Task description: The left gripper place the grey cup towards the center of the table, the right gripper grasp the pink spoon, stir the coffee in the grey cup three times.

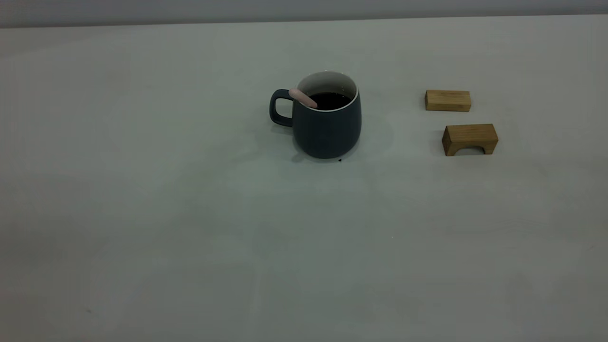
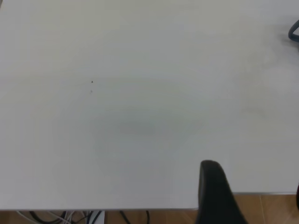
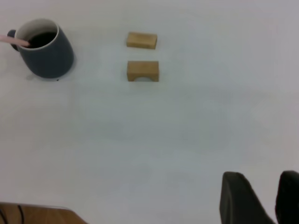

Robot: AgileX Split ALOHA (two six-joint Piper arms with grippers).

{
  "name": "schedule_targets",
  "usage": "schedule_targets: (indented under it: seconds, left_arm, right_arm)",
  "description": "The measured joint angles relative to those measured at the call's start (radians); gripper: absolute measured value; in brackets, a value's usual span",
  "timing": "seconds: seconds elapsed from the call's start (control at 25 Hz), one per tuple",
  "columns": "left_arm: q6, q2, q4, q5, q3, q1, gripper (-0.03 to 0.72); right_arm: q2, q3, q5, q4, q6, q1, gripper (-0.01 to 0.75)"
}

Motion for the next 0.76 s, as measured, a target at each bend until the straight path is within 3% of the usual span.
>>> schedule_targets:
  seconds: [0.76]
  left_arm:
    - [0.000,0.000,0.000,0.000,0.000,0.000,0.482]
  right_arm:
    - [0.000,0.002,-0.016,0.004,-0.005,0.000,0.237]
